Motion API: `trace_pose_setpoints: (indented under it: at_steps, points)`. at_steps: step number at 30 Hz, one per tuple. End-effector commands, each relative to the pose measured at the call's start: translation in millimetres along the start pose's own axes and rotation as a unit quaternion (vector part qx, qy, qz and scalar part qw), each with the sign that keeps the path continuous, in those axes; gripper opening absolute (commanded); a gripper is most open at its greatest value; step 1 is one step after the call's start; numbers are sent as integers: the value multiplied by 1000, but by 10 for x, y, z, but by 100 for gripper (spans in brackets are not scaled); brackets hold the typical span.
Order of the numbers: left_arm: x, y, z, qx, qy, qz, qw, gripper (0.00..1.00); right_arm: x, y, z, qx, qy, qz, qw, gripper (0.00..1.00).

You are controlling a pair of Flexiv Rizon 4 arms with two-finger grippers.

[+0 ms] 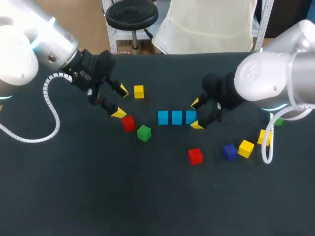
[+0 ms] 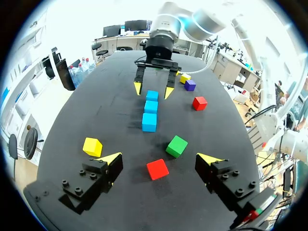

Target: Place the blue cubes, place green cubes on the blue cubes, place the yellow cubes on the green cubes, then place the red cubes on the yellow cubes, and place purple cube on the red cubes.

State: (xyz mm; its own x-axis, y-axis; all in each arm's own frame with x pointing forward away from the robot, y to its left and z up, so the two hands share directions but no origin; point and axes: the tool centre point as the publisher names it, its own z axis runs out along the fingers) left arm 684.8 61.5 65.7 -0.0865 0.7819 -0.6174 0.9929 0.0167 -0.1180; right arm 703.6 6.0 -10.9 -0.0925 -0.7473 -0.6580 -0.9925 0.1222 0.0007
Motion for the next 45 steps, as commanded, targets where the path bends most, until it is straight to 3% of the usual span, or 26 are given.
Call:
trace_pose_setpoints:
  at_steps: [1,13,20,30,35,45]
  points:
    - [13,-3,-2,0,-1,2,1000,100,-14,1,-107,-1,-7,1,1000,100]
    - [13,-3,-2,0,-1,2,1000,100,68,85,-757,1,-29,-16,999,100]
    - [13,-3,-2,0,-1,2,1000,100,360,147,-1241,15,6,-42,999,100]
    - [13,-3,-2,0,-1,2,1000,100,835,110,-1806,17,10,-73,997,100]
    - [13,-3,-2,0,-1,2,1000,100,1110,63,-1954,7,22,-69,997,100]
    - [13,-3,-2,0,-1,2,1000,100,1437,-4,-2022,-8,46,-80,996,100]
